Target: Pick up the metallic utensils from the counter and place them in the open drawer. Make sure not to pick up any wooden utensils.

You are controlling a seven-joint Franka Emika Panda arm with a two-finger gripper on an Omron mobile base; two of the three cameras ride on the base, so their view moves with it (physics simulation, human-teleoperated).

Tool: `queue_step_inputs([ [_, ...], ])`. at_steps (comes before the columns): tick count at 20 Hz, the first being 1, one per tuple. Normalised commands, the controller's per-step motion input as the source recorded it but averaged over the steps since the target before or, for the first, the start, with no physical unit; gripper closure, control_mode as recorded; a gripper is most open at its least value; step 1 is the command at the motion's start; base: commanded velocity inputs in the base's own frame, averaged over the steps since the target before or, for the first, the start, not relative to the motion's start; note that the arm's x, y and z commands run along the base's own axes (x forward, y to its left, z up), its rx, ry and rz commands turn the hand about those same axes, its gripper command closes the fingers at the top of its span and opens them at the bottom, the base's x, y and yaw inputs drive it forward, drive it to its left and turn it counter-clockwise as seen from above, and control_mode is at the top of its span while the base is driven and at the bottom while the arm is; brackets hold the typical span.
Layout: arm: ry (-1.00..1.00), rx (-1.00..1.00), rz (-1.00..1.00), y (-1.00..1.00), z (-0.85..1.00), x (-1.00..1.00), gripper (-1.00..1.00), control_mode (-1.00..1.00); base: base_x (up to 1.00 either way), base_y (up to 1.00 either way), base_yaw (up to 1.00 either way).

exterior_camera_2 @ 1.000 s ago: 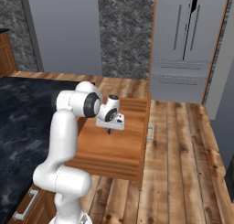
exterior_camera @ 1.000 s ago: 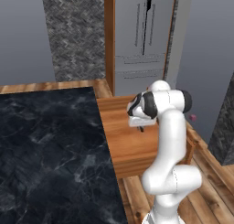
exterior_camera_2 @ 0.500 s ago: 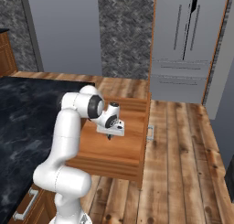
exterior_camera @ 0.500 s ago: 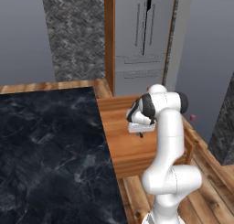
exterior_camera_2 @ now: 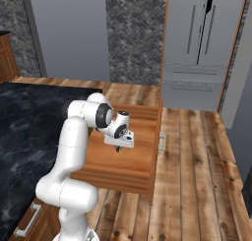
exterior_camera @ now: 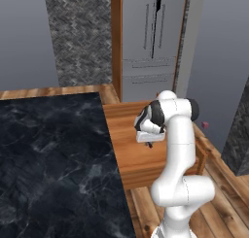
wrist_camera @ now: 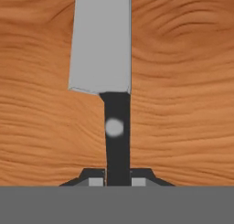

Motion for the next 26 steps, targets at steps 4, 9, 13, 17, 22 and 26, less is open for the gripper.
queue_step_inputs([
  [4,0.00,0.00,0.00,0.00,0.02,-0.02,-1.00,-1.00,0.00,0.00,0.00],
  [9,-0.01,0.00,0.01,0.00,0.27,-0.16,-1.00,-1.00,0.00,0.00,0.00],
  [13,-0.04,0.00,0.01,0.00,0.84,-0.31,-1.00,-1.00,0.00,0.00,0.00],
  [17,0.00,0.00,0.00,0.00,1.00,-0.19,-1.00,-1.00,0.00,0.00,0.00],
  [22,0.00,0.00,0.00,0.01,1.00,-0.34,-1.00,-1.00,0.00,0.00,0.00],
  [26,0.00,0.00,0.00,0.11,1.00,-0.86,-1.00,-1.00,0.00,0.00,0.00],
])
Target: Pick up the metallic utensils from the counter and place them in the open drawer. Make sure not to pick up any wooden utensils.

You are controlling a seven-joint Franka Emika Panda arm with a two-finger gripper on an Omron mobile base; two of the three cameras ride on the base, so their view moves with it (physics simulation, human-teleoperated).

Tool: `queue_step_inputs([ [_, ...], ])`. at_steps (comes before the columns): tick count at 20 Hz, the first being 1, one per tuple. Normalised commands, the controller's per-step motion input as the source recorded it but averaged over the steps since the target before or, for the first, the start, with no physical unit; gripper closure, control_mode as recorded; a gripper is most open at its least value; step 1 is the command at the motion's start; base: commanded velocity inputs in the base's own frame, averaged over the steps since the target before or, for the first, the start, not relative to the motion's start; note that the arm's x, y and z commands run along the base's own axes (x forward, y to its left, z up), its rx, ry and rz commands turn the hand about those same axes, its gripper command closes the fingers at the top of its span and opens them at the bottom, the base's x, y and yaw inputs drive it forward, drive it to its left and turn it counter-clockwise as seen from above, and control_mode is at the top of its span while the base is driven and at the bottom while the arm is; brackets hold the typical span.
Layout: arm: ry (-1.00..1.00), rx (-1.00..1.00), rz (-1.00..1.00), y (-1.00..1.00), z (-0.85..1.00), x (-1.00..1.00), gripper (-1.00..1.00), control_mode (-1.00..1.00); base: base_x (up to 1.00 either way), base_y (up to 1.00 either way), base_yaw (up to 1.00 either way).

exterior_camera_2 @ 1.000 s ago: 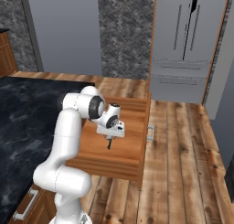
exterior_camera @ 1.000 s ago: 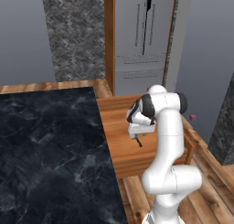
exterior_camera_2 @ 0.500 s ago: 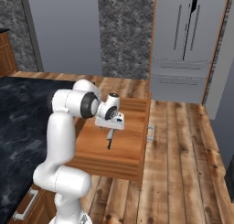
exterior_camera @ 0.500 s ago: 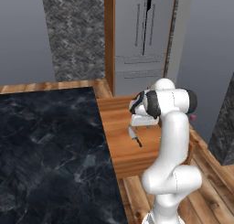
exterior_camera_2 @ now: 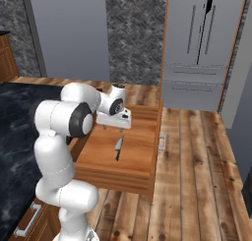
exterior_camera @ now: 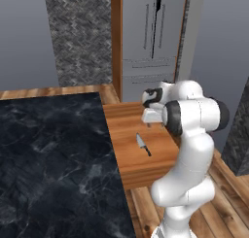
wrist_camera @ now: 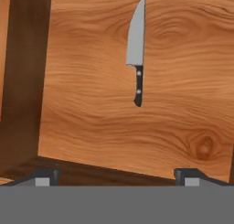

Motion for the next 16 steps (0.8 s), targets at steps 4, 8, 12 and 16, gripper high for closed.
queue_step_inputs([
  [4,0.00,0.00,-0.01,0.01,0.90,-0.94,-1.00,-1.00,0.00,0.00,0.00],
  [8,0.00,0.00,-0.03,0.00,0.83,-1.00,-1.00,-1.00,0.00,0.00,0.00],
  [12,-0.02,0.00,-0.03,0.00,0.64,-1.00,-1.00,-1.00,0.00,0.00,0.00],
  [16,-0.05,0.00,0.00,0.00,0.59,-1.00,-1.00,-1.00,0.00,0.00,0.00],
])
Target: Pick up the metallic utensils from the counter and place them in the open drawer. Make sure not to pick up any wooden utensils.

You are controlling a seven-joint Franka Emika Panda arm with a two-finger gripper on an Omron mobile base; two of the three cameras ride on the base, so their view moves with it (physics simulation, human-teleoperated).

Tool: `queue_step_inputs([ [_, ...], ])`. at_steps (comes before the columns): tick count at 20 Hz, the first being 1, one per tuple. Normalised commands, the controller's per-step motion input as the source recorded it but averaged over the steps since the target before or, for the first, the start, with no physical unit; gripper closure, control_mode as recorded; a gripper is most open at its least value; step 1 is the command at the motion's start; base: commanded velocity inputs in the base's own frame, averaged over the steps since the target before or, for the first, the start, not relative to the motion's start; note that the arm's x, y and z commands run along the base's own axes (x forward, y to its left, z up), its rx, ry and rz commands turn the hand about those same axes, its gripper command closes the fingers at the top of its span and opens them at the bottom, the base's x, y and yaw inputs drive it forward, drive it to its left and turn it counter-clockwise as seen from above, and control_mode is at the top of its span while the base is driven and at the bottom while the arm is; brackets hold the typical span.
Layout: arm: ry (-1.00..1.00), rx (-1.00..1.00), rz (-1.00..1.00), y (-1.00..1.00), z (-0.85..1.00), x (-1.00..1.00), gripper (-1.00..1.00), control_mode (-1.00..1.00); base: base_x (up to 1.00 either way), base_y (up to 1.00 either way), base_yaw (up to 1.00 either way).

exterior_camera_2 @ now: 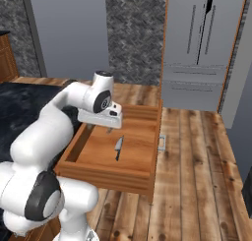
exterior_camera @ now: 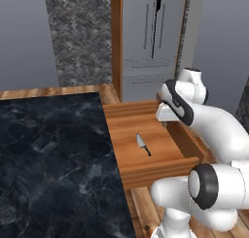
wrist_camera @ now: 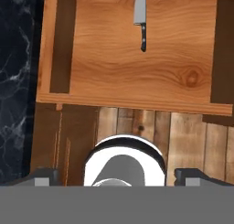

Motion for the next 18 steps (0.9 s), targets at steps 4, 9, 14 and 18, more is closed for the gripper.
queue_step_inputs([
  [4,-0.12,0.00,0.00,0.00,0.46,-1.00,-1.00,-1.00,0.00,0.00,0.00],
  [9,-0.24,0.00,0.00,0.11,0.29,-0.98,-1.00,-1.00,0.00,0.00,0.00],
  [14,-0.28,0.00,-0.01,0.17,0.32,-0.44,-1.00,-1.00,0.00,0.00,0.00],
  [18,-0.35,0.00,-0.07,0.12,0.40,-0.01,-1.00,-1.00,0.00,0.00,0.00],
])
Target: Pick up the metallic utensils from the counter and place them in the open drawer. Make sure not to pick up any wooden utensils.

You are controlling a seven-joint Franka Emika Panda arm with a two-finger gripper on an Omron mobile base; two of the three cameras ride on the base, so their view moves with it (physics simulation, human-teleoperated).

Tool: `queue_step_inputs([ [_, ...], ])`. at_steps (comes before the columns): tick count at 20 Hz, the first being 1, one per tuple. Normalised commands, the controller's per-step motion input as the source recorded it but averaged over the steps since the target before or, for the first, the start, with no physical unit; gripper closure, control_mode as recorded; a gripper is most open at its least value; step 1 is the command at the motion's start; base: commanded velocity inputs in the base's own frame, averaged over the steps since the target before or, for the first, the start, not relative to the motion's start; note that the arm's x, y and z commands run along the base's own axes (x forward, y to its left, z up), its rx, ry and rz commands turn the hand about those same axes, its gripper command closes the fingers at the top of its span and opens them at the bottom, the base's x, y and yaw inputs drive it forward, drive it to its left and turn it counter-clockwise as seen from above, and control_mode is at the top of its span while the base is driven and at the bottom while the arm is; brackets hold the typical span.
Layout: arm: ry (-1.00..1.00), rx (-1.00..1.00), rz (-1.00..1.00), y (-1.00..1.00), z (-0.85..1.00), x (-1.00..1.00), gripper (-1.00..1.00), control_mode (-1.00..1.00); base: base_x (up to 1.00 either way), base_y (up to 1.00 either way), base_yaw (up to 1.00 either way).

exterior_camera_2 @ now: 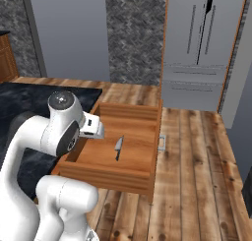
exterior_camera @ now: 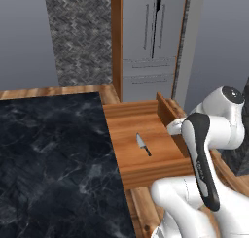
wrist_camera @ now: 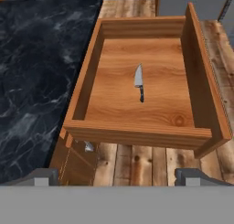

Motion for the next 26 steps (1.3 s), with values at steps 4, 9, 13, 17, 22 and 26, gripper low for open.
queue_step_inputs([
  [4,-0.11,0.00,-0.07,0.01,0.21,-0.03,-1.00,-1.00,0.00,0.00,0.00],
  [9,0.00,0.00,0.00,0.00,0.00,0.00,-1.00,-1.00,0.00,0.00,0.00],
  [13,0.00,0.00,0.00,0.00,0.00,0.00,-1.00,-1.00,0.00,0.00,0.00],
  [17,0.00,0.00,0.00,0.00,0.00,0.00,-1.00,-1.00,0.00,0.00,0.00],
  [22,0.00,0.00,-0.01,-0.02,0.00,-0.07,-1.00,1.00,-0.07,-0.03,-0.01],
  [26,0.00,0.00,0.00,0.00,0.00,0.00,-1.00,1.00,-0.79,-0.71,-0.22],
])
